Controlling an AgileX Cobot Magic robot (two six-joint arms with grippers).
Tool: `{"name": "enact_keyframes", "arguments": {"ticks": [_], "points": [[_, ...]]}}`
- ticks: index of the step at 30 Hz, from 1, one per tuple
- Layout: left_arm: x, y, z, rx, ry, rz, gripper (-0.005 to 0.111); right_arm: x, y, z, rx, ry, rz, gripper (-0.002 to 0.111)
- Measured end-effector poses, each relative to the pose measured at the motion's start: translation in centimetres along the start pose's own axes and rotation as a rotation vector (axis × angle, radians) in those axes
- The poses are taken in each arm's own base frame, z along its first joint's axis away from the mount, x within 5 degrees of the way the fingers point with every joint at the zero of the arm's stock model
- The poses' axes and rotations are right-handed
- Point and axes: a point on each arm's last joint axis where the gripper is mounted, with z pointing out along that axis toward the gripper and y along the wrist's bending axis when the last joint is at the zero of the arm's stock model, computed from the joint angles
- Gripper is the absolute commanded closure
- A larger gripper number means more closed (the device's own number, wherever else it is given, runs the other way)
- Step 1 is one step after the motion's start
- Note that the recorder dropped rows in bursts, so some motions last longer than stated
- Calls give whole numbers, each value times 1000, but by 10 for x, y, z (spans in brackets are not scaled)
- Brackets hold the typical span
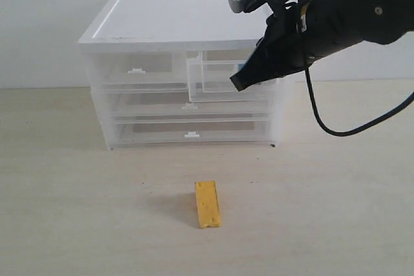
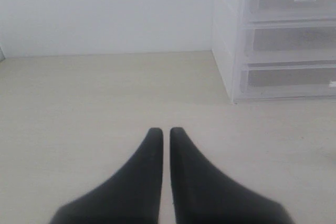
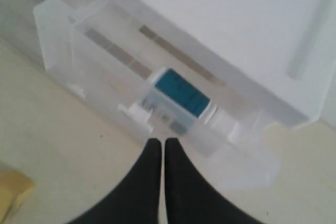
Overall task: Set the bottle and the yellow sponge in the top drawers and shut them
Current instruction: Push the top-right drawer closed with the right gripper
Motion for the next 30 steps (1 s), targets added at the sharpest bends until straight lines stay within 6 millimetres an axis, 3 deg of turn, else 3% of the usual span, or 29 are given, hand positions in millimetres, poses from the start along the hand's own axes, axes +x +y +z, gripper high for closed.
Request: {"name": "enact_keyframes", "arguments": {"ticks": [4,8,14,20,30], "points": [[0,0,0,0,0,0,102,5,1,-5,-48,184,-29,108],[0,0,0,0,0,0,102,0,3,-1,-102,260,-48,108],[0,0,0,0,0,0,102,-15,-1,13,-130,241,-13,108],[0,0,0,0,0,0,102,-15,-6,39,-135,268,2,108],[0,0,0,0,0,0,102,-22,-28,56,-73,162,40,108]]}}
